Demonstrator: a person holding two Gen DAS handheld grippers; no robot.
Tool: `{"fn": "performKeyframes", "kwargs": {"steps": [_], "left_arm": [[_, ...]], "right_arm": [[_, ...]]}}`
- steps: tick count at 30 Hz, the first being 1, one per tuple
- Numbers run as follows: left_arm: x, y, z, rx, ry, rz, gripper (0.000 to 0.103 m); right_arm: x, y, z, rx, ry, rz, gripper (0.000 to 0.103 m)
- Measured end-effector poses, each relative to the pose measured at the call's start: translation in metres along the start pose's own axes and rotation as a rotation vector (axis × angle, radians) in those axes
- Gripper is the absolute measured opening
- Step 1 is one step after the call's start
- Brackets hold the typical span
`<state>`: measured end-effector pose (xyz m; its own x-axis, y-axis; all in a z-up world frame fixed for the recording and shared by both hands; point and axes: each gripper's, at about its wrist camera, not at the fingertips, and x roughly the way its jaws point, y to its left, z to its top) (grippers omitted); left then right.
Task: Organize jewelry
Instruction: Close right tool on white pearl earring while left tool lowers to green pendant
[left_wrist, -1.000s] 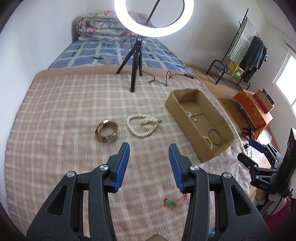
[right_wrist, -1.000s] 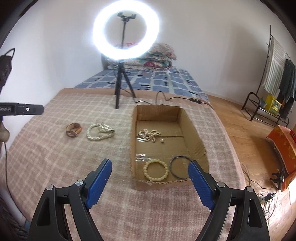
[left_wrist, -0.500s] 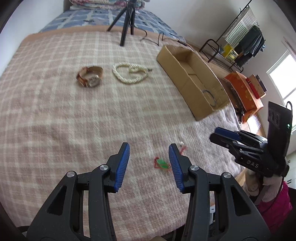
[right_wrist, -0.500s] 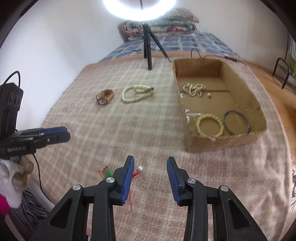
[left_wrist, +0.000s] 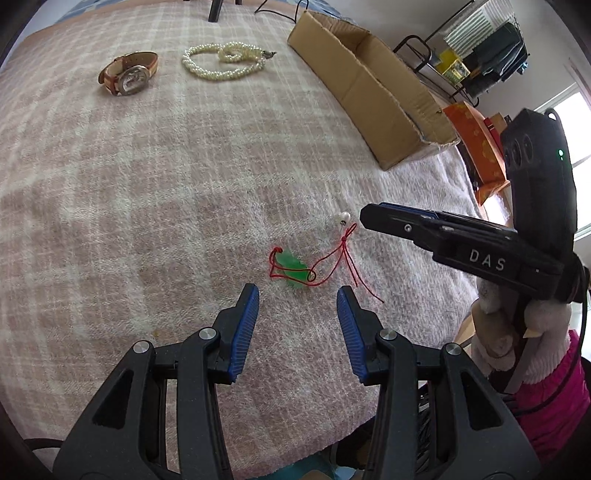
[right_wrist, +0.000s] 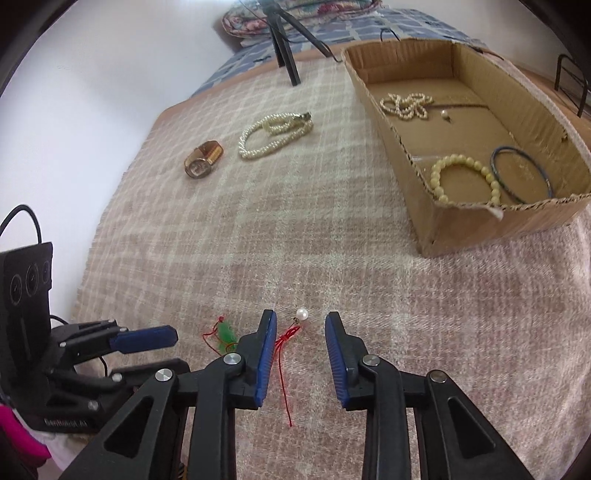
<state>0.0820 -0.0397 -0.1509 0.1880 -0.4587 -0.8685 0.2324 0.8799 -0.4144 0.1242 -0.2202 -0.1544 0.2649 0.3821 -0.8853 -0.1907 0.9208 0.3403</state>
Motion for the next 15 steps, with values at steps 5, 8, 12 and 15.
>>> {"fn": "performKeyframes", "kwargs": {"steps": [5,8,12,15], "left_arm": [[0.009,0.002,0.000,-0.009,0.019,0.001,0.043],[0.013,0.002,0.000,-0.011,0.028,0.001,0.040],[0.019,0.000,0.003,-0.015,0.028,0.006,0.040],[0.025,-0.002,0.004,-0.013,0.029,0.016,0.040]], "right_arm": [[0.010,-0.013,0.004,0.078,0.025,0.030,0.023],[0.013,-0.016,0.006,0.094,0.030,0.040,0.022],[0.018,-0.012,0.007,0.095,0.042,0.050,0.021],[0.023,-0.006,0.007,0.075,0.048,0.032,0.019]]}}
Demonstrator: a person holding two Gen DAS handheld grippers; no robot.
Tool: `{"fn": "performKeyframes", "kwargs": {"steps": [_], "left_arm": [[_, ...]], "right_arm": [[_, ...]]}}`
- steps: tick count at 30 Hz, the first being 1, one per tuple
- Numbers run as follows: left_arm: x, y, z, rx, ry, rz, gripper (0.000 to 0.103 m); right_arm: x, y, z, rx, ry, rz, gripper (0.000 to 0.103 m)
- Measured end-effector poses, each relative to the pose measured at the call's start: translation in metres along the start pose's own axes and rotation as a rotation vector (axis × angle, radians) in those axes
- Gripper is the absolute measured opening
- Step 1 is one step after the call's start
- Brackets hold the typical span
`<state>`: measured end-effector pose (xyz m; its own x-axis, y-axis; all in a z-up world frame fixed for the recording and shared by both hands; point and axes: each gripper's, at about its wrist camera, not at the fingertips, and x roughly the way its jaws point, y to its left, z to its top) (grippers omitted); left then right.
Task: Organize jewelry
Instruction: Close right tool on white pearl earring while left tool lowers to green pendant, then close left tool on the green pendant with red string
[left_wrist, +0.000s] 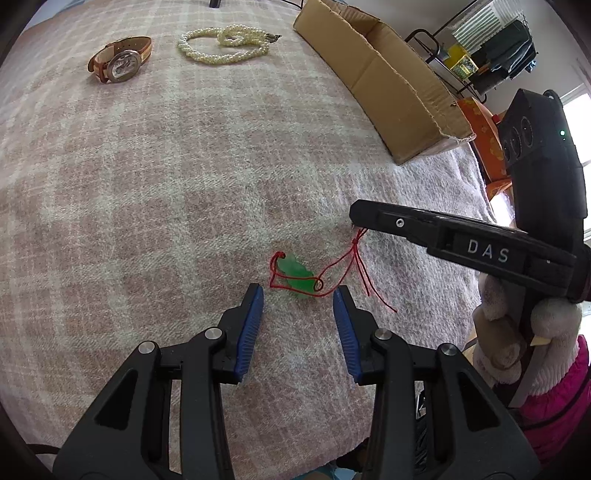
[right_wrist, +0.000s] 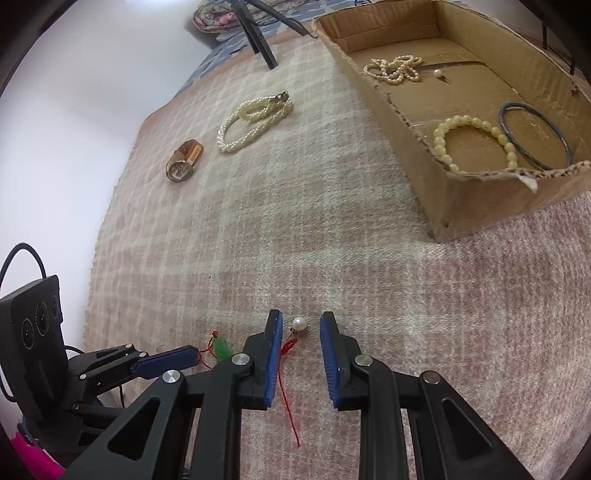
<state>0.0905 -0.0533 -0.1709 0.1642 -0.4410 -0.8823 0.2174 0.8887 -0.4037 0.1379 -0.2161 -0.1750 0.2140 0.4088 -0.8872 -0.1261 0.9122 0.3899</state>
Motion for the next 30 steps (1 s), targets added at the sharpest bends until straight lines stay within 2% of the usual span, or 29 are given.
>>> {"fn": "performKeyframes", "kwargs": {"steps": [6,13,17,19,30], "left_arm": [[0.011,-0.011,0.005,0.033,-0.013,0.044,0.040],[0.026,-0.031,0.006,0.117,-0.045,0.127,0.040],[0.030,-0.036,0.004,0.153,-0.066,0.175,0.024],[0.030,-0.034,0.006,0.148,-0.071,0.178,0.020],[0.023,-0.026,0.003,0.127,-0.089,0.149,0.019]], "right_arm": [[0.007,0.007,0.000,-0.046,-0.002,-0.063,0.010],[0.010,0.017,-0.001,-0.123,-0.018,-0.135,0.007],[0.009,0.019,-0.002,-0.142,-0.021,-0.144,0.007],[0.010,0.021,-0.001,-0.150,-0.024,-0.150,0.007],[-0.004,0.019,-0.001,-0.159,-0.066,-0.161,0.007]]}}
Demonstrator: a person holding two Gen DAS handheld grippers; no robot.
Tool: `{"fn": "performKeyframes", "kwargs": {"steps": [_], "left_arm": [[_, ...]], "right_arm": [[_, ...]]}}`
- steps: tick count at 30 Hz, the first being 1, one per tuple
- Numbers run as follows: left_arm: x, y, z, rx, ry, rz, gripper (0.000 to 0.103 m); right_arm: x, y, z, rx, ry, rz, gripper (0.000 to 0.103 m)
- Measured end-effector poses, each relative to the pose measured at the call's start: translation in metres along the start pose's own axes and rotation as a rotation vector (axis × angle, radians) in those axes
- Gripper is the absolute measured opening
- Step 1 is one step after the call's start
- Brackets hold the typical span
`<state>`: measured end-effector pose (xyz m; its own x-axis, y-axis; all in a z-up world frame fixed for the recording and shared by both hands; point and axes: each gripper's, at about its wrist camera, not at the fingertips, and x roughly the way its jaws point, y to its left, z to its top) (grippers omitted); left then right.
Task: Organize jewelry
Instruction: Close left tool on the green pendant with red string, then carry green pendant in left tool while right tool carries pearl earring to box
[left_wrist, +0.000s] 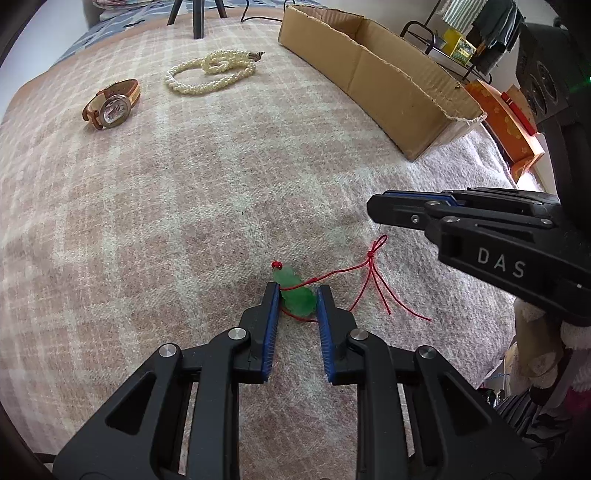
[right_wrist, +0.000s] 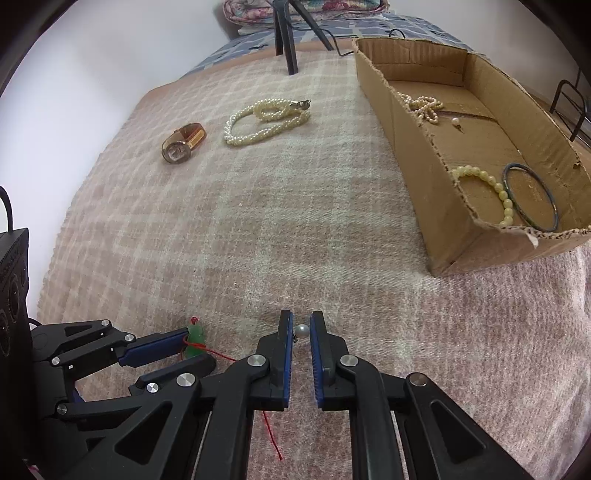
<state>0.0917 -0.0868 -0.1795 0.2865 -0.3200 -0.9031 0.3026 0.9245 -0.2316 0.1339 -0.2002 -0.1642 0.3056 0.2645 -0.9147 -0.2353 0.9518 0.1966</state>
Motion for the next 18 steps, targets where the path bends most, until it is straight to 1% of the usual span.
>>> {"fn": "performKeyframes", "kwargs": {"steps": [3,5,9,18], "left_arm": [[-0.005,0.003,-0.001,-0.008,-0.007,-0.005,0.019],[-0.015,0.014,-0.004,-0.013,-0.015,-0.009,0.019],[-0.029,0.023,-0.005,-0.024,-0.043,-0.014,0.019],[-0.060,0.027,-0.003,-0.038,-0.119,-0.029,0.019]], "right_arm": [[-0.008,-0.003,0.001,0.007,-0.019,0.009,0.007],[-0.014,-0.005,0.002,0.012,-0.033,0.017,0.007],[-0.028,-0.005,0.001,0.010,-0.062,0.030,0.007],[-0.049,-0.005,0.000,0.009,-0.111,0.037,0.007]]}}
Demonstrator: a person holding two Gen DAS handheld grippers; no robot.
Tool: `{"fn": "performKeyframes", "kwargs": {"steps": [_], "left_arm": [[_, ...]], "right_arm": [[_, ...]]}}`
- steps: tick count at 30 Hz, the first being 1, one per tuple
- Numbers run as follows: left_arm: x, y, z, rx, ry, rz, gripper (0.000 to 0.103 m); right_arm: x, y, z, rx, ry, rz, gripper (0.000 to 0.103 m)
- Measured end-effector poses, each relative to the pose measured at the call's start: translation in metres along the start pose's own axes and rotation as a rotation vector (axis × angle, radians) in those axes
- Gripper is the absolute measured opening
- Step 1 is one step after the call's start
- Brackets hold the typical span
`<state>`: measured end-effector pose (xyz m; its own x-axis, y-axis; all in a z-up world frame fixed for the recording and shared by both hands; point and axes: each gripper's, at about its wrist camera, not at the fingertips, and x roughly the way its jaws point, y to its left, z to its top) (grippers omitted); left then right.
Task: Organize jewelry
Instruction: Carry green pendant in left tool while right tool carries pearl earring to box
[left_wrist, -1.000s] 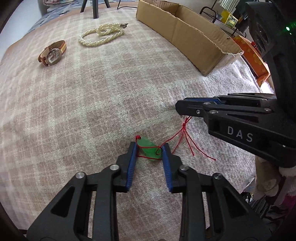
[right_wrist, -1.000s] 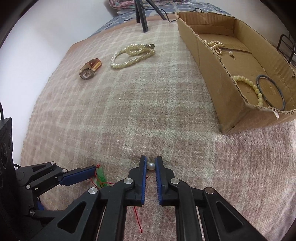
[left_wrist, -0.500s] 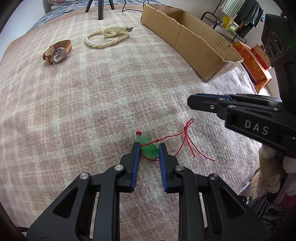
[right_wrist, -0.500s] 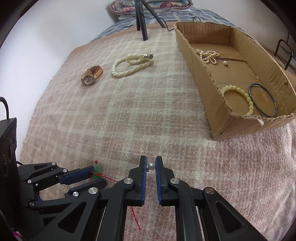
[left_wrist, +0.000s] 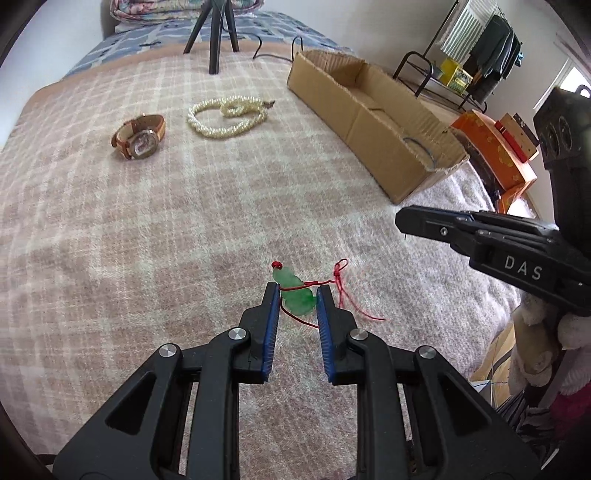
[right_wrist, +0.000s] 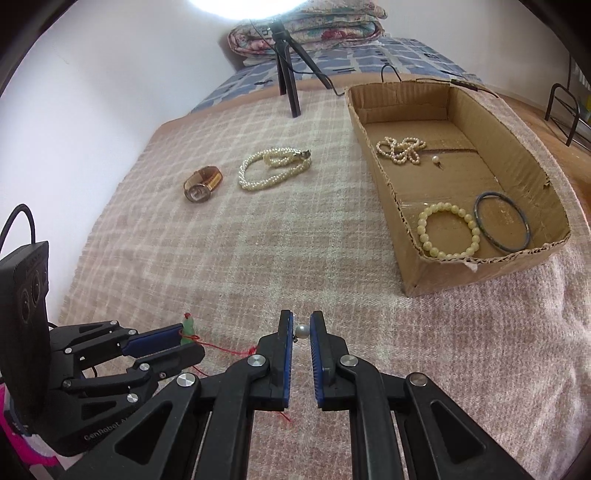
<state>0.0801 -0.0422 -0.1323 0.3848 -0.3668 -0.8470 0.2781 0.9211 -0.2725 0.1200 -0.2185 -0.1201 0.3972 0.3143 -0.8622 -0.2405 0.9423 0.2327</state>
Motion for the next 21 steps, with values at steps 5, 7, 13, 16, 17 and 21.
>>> {"fn": "performKeyframes", "kwargs": {"steps": [5,7,13,16,17,21], "left_arm": [[-0.017,-0.008,0.009,0.001,-0.056,-0.005,0.019],[-0.025,-0.010,0.012,-0.002,-0.075,-0.009,0.019],[-0.042,-0.011,0.031,-0.012,-0.132,-0.021,0.019],[-0.049,-0.012,0.041,-0.016,-0.158,-0.027,0.019],[-0.050,-0.013,0.043,-0.017,-0.165,-0.029,0.019],[-0.056,-0.016,0.056,-0.012,-0.189,-0.035,0.019]], "right_arm": [[-0.014,-0.002,0.001,0.001,-0.034,-0.008,0.007],[-0.020,-0.004,0.001,0.003,-0.051,-0.014,0.007],[-0.043,-0.011,0.004,0.011,-0.109,-0.032,0.007],[-0.052,-0.013,0.006,0.009,-0.134,-0.044,0.007],[-0.055,-0.015,0.007,0.009,-0.143,-0.049,0.007],[-0.064,-0.020,0.010,0.011,-0.169,-0.065,0.007]]}}
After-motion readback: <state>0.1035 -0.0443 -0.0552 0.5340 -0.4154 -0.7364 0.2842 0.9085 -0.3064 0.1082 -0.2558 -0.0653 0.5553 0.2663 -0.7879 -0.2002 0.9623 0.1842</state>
